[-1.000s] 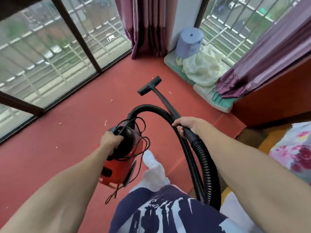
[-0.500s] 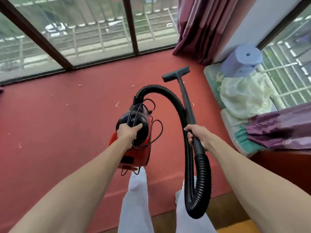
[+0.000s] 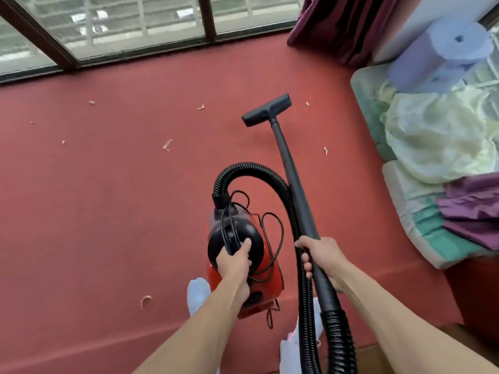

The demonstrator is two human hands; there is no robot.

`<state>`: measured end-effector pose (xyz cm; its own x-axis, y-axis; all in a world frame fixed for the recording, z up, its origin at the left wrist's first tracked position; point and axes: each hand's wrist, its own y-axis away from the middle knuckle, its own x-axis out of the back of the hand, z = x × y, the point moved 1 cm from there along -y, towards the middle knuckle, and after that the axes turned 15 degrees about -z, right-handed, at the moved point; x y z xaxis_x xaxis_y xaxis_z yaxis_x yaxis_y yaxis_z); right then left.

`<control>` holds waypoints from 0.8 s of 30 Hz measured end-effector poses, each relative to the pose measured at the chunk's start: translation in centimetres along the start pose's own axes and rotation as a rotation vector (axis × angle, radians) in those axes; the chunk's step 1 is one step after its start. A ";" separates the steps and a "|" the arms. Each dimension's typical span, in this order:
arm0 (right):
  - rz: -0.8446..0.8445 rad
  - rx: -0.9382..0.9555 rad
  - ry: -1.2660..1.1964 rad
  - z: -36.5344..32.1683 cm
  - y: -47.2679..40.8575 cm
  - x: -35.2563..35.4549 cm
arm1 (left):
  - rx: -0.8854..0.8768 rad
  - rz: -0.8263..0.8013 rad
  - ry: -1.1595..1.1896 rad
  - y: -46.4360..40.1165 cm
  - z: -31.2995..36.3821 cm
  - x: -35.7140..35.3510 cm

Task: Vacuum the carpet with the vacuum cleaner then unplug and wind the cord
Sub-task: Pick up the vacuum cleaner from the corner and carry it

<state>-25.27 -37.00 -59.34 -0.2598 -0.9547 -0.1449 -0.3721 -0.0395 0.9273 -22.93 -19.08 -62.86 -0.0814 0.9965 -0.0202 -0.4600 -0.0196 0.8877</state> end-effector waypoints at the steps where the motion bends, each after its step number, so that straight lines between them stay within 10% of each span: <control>1: -0.007 0.004 0.003 0.4 -1.9 0.2 | 0.001 0.007 0.030 -1.5 -1.0 -0.3; 24: 0.412 -0.002 0.781 10.1 -24.2 8.5 | 0.081 -0.043 0.023 -19.7 -9.4 -1.5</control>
<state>-27.47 -41.19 -86.45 0.3107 -0.8221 0.4771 -0.3811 0.3521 0.8548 -22.05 -20.96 -84.66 -0.0836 0.9941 -0.0684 -0.3903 0.0305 0.9202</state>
